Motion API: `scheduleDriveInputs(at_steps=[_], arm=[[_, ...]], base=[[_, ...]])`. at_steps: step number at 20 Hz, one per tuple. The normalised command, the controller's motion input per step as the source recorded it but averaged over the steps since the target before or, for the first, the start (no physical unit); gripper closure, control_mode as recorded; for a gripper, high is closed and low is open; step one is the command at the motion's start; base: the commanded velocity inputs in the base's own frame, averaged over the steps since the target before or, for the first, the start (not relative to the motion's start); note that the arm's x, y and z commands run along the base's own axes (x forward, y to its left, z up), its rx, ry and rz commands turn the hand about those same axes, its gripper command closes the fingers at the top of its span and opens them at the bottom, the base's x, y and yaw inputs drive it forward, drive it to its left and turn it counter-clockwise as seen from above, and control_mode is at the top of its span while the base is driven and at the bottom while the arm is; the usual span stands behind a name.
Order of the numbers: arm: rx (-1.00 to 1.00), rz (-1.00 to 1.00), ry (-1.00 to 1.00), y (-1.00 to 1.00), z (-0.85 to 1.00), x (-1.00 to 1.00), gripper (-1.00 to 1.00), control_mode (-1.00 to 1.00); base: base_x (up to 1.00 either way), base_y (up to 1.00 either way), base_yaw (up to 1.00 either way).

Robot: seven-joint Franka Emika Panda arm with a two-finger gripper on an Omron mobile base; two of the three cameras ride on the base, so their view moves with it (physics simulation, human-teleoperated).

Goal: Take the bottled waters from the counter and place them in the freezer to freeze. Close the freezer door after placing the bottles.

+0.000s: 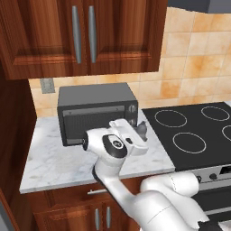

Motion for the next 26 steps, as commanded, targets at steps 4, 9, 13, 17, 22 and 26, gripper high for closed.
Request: scheduleDriveInputs(at_steps=[4, 9, 13, 17, 22, 26], arm=[[0.0, -0.5, 0.09, -0.97, 0.0, -0.11, 1.0, -1.0], [0.0, -0.31, 0.01, -0.66, 0.0, -0.42, 1.0, -1.0], [0.0, 0.03, -0.05, -0.3, 0.0, -0.56, 1.0, -1.0], [0.0, 0.09, 0.01, -0.18, -0.07, -0.37, 1.0, -1.0], [0.0, 0.14, 0.01, -0.04, -0.13, -0.22, 1.0, -1.0], [0.0, 0.0, 0.0, 0.0, 0.0, 0.0, 1.0, -1.0]], base=[[0.0, 0.0, 0.0], [0.0, 0.0, 0.0], [0.0, 0.0, 0.0], [0.0, 0.0, 0.0], [0.0, 0.0, 0.0], [0.0, 0.0, 0.0]])
